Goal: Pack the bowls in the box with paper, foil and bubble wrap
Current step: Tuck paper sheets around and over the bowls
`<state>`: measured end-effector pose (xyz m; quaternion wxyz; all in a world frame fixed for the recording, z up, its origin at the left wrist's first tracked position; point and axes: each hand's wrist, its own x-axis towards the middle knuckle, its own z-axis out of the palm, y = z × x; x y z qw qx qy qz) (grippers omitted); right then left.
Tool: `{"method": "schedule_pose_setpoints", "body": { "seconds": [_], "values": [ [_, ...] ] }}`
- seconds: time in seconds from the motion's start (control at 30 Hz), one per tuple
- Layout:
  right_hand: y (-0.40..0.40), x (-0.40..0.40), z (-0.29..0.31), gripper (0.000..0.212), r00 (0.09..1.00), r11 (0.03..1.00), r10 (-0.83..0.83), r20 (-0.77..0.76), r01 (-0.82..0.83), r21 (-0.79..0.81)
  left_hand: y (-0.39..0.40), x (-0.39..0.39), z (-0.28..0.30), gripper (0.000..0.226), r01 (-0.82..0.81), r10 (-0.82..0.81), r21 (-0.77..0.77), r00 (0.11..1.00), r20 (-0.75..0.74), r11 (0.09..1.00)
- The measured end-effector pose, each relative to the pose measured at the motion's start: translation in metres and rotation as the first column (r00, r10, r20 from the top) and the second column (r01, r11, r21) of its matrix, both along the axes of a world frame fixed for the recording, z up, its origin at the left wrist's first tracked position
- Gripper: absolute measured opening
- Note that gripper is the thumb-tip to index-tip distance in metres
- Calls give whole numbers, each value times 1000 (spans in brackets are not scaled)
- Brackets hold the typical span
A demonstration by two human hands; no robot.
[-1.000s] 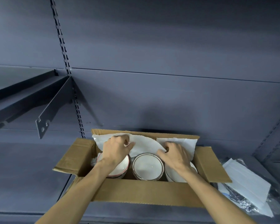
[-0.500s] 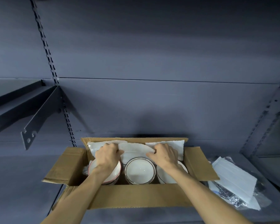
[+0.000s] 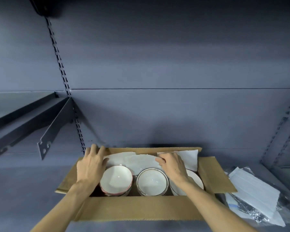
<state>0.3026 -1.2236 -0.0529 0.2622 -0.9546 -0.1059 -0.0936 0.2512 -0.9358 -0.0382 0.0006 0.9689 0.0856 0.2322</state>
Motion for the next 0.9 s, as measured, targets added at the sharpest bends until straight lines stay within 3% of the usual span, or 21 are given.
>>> {"method": "schedule_pose_setpoints", "body": {
  "seconds": [0.07,0.23,0.4,0.53,0.67,0.8,0.9],
  "values": [
    [3,0,-5,42,1000,997,-17,9,17,-70,5,-3,-3,28,50,-50,-1,997,-62,999],
    [1,2,-6,31,991,967,-85,102,106,-231,16,-2,1,37,70,-72,-31,995,-63,997],
    [-4,0,-6,30,998,975,-62,16,64,-215,8,4,0,32,76,-78,-33,993,-91,997],
    [-16,-9,-3,42,996,964,-78,44,86,-250,-6,-5,-3,36,84,-78,-135,996,46,987],
    [-47,-22,4,29,980,948,-95,173,142,-284,-43,-11,8,30,273,-227,-173,942,247,946],
    [-100,-32,14,14,925,951,-270,267,300,-77,-127,4,24,24,601,-555,-208,796,240,772],
    [-157,-43,18,6,808,879,-477,348,443,175,-195,14,26,23,707,-679,-247,706,200,663]
  ]
}}
